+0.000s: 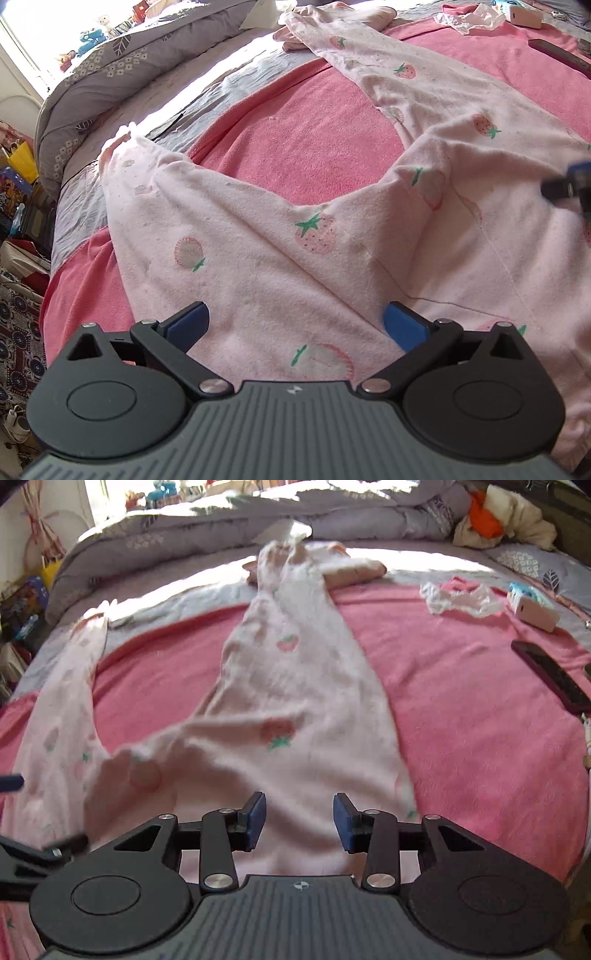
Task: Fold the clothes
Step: 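Press the open left gripper along the pants legs to flatten them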
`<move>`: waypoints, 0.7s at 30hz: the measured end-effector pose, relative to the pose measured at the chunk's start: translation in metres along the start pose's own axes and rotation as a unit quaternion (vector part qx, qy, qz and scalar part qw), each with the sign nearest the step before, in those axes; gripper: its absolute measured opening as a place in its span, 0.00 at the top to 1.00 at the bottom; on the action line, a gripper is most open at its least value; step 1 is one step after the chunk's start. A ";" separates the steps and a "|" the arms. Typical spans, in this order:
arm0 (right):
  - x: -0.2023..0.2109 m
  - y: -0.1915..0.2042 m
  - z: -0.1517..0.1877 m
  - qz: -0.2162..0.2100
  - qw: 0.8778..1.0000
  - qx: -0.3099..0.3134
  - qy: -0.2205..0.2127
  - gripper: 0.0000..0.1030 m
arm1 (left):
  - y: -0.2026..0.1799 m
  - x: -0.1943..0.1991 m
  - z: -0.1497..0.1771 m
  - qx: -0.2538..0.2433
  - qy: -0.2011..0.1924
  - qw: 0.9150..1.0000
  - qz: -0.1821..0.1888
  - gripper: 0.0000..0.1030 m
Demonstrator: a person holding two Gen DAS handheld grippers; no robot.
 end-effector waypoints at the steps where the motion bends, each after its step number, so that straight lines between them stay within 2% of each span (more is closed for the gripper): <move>1: 0.016 0.006 0.020 0.013 0.999 0.020 -0.021 0.60 | 0.001 0.001 -0.006 -0.010 -0.015 1.000 -0.005 0.01; 2: 0.035 0.012 0.032 0.021 0.998 0.045 -0.038 0.60 | 0.003 0.002 -0.015 -0.018 -0.036 0.999 -0.005 0.01; 3: 0.049 0.015 0.039 0.027 0.998 0.054 -0.033 0.60 | 0.001 0.002 -0.025 -0.025 -0.061 0.998 0.008 0.01; 5: 0.072 0.009 0.053 0.025 0.999 0.025 -0.007 0.60 | -0.003 0.001 -0.046 -0.036 -0.113 0.992 0.036 0.01; 7: 0.089 0.003 0.065 0.020 1.000 0.007 0.018 0.60 | -0.018 -0.005 -0.070 -0.057 -0.159 0.982 0.083 0.01; 9: 0.101 0.001 0.068 0.015 0.999 0.004 0.041 0.59 | -0.039 -0.014 -0.091 -0.076 -0.184 0.968 0.153 0.01; 10: 0.107 0.000 0.068 0.011 0.999 0.000 0.052 0.58 | -0.052 -0.020 -0.100 -0.085 -0.183 0.960 0.194 0.01; 11: 0.112 -0.001 0.064 0.010 0.998 -0.004 0.062 0.57 | -0.063 -0.026 -0.107 -0.089 -0.175 0.956 0.219 0.02; 12: 0.115 -0.002 0.058 0.010 0.998 -0.009 0.063 0.57 | -0.071 -0.033 -0.111 -0.087 -0.164 0.956 0.228 0.03; 14: 0.115 -0.005 0.039 0.011 1.000 -0.018 0.020 0.53 | -0.083 -0.047 -0.118 -0.072 -0.136 0.959 0.240 0.05; 16: 0.100 0.001 0.016 0.009 1.000 -0.008 -0.028 0.41 | -0.084 -0.063 -0.123 -0.030 -0.093 0.965 0.244 0.06; 18: 0.077 0.012 -0.001 -0.002 0.998 0.008 -0.061 0.41 | -0.085 -0.075 -0.126 -0.001 -0.061 0.967 0.247 0.08; 20: 0.048 0.025 -0.007 -0.009 0.997 0.027 -0.066 0.40 | -0.090 -0.090 -0.125 0.004 -0.032 0.970 0.239 0.08; 21: 0.034 0.030 -0.002 -0.008 0.998 0.037 -0.041 0.40 | -0.094 -0.097 -0.125 -0.004 -0.019 0.973 0.230 0.08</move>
Point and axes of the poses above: each gripper's, at about its wrist camera, not at the fingertips, and x roughly against the way its jaws point, y to its left, z to its underside, the point moved 2 cm from there along -x, roughly the way its jaws point, and after that the axes turned 12 degrees about -y, right-handed, at the moved point
